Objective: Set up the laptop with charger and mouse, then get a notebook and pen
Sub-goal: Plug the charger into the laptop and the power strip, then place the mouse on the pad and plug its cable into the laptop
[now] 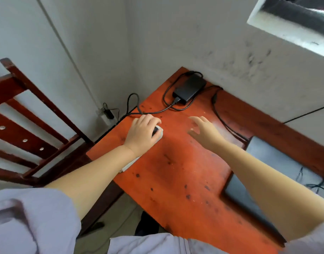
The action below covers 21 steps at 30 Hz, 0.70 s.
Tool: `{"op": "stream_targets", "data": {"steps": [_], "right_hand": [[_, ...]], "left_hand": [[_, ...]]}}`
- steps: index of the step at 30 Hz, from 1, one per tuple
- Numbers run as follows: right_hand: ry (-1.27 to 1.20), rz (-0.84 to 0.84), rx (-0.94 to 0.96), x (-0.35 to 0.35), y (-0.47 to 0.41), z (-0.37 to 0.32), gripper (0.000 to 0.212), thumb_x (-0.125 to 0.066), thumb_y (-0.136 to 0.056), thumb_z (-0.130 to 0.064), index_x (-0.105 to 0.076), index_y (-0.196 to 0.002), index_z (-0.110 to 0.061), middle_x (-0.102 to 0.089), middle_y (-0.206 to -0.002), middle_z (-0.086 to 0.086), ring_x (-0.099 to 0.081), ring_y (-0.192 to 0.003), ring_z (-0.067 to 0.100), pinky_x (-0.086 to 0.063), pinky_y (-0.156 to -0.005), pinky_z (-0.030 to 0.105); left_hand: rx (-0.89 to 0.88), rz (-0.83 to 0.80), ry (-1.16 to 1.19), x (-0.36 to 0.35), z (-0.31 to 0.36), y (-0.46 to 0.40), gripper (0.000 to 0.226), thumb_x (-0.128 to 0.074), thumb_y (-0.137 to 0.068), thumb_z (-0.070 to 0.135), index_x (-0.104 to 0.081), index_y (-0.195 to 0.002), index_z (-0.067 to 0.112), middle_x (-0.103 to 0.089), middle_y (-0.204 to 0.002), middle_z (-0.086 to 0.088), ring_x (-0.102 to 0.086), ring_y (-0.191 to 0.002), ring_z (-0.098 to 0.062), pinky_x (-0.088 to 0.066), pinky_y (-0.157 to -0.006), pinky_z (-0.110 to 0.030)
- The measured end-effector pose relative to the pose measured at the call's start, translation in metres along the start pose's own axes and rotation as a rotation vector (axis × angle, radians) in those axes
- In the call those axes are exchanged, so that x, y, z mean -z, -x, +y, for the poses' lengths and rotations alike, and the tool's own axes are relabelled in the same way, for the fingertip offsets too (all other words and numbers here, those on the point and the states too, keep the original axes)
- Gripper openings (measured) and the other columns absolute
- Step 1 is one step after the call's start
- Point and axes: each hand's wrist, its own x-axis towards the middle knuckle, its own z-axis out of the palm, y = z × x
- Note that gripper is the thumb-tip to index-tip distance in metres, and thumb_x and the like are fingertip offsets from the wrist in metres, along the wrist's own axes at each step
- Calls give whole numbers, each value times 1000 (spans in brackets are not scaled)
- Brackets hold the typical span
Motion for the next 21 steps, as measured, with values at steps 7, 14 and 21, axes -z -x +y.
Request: {"op": "stream_targets", "data": {"steps": [7, 14, 21], "right_hand": [[-64, 206, -312, 2, 120, 68, 41, -58, -88, -21, -50, -128, -13, -55, -120, 14, -53, -111, 32, -43, -94, 38], [-50, 426, -528, 15, 259, 139, 29, -54, -88, -9, -61, -116, -6, -60, -110, 13, -55, -104, 31, -44, -90, 39], [-24, 440, -709, 30, 328, 204, 31, -57, -87, -19, -58, -117, -13, -52, -118, 9, -47, -111, 31, -45, -87, 42]], "left_hand": [[-403, -236, 33, -47, 109, -40, 27, -60, -87, 24, -62, -110, 10, -64, -103, -9, -60, -95, -31, -44, -81, -41], [-620, -425, 48, -107, 220, -15, 30, -64, -84, 25, -64, -109, 10, -65, -102, -12, -62, -97, -33, -47, -81, -40], [-553, -501, 2, -150, 310, 15, 43, -51, -90, 40, -52, -126, 17, -56, -119, -7, -51, -113, -28, -40, -91, -38]]}}
